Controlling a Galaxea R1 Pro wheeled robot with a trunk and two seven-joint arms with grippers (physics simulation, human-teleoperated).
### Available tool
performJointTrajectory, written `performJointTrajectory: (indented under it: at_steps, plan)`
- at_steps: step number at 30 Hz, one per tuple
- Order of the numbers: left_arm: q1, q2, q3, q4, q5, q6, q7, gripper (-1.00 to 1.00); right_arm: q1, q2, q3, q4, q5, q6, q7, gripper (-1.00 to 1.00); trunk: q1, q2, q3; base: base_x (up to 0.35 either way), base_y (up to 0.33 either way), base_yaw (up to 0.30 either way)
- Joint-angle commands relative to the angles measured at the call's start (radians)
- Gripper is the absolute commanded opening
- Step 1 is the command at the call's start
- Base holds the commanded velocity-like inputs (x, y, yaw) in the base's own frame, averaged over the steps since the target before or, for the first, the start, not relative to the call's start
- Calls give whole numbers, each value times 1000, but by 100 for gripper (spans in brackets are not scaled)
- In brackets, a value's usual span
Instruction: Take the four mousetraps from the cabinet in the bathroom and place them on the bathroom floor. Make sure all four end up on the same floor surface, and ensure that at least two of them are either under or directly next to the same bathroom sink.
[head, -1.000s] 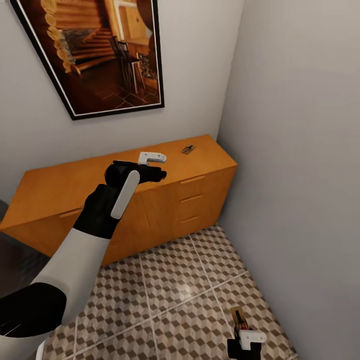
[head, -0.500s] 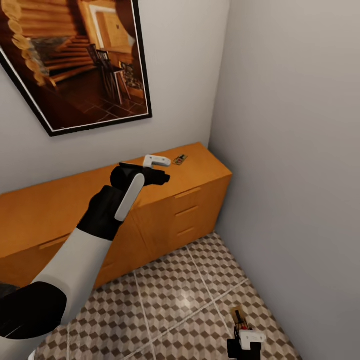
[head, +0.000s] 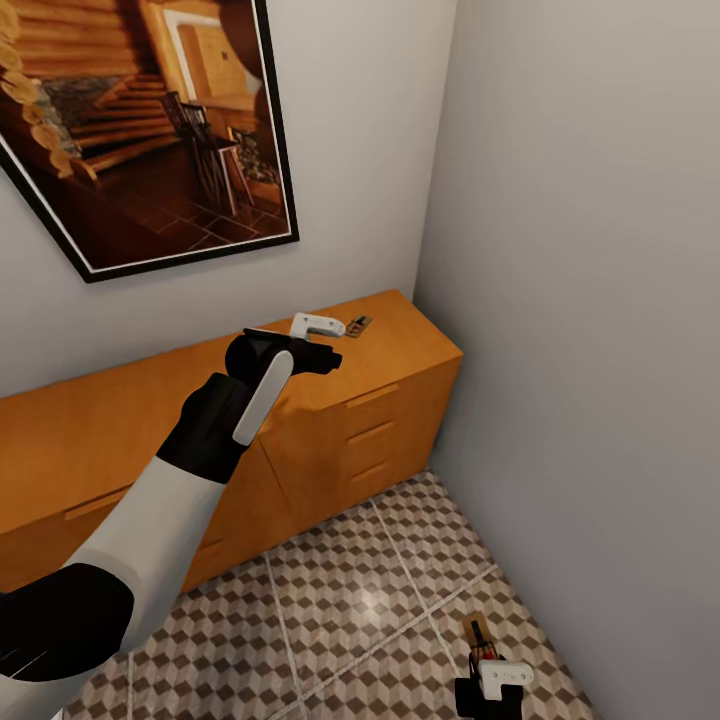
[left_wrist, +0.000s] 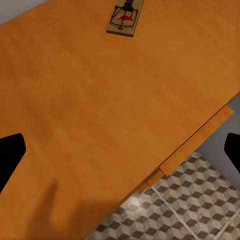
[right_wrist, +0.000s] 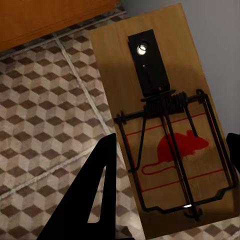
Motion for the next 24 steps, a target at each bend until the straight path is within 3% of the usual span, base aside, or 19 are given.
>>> performJointTrajectory:
  at_steps: [1,9,24]
  plan:
    - [-1,0,-1,1,10,3,10,100,-1,0,9,1,-5,-2,-6,-100,1,-2,-2,2,0,-1]
    - [0,0,-2,41,10,3,10,100,0,0,9,1,-5,-3,-6,-100,1,-2,-2,54,0,0]
    - [1,-1,-17,58,10,2,10,100,-1,0,9,1,-5,-2,-7,-100,1,-2,-2,202,0,0]
